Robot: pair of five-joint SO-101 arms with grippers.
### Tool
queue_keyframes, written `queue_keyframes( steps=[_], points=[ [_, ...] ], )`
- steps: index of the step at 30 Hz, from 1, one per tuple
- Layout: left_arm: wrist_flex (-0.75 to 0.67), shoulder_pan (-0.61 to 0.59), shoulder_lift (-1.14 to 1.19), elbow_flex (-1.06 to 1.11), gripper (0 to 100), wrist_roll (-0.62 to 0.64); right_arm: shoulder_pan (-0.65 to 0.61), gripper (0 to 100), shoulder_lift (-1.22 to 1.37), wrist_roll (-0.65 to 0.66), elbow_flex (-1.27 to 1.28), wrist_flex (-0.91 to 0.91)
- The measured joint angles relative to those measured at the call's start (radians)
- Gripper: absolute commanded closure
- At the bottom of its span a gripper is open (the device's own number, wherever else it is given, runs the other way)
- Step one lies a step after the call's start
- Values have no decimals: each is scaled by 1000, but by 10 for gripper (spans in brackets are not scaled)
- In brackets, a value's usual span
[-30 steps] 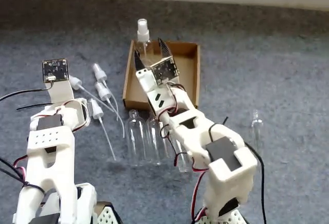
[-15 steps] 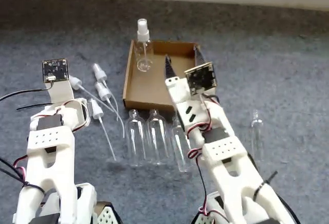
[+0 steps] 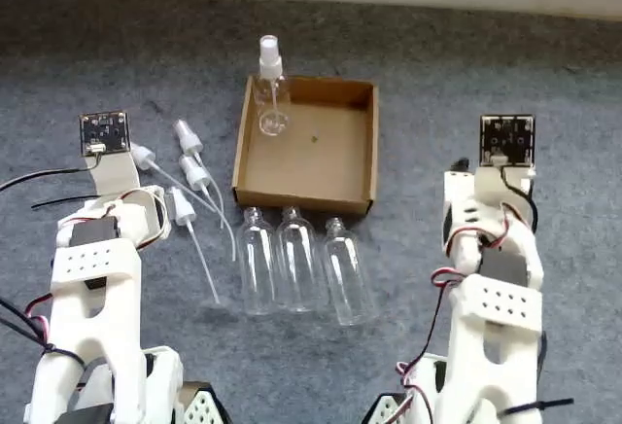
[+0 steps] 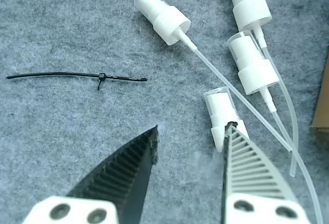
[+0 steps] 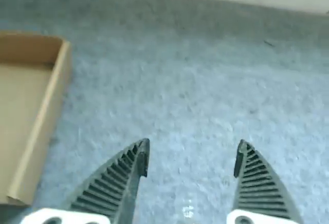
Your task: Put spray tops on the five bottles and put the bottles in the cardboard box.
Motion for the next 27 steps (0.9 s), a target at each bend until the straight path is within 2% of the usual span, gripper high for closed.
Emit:
queue_keyframes(
  steps=[4, 7, 11, 14, 18, 22, 27],
  points=[
    [0, 0, 0, 9, 800, 0, 40, 765, 183, 43, -170, 226],
    [0, 0, 0, 9, 800, 0, 52, 723, 325, 52, -310, 402],
    [0, 0, 0, 9, 800, 0, 68, 706, 493, 54, -463, 565],
    [0, 0, 0, 9, 800, 0, 89, 706, 588, 74, -512, 628],
    [0, 0, 0, 9, 800, 0, 86, 706, 666, 167, -519, 690],
    [0, 0, 0, 9, 800, 0, 91, 707, 727, 190, -519, 703],
    [0, 0, 0, 9, 800, 0, 91, 811, 829, 198, -520, 701]
  ],
)
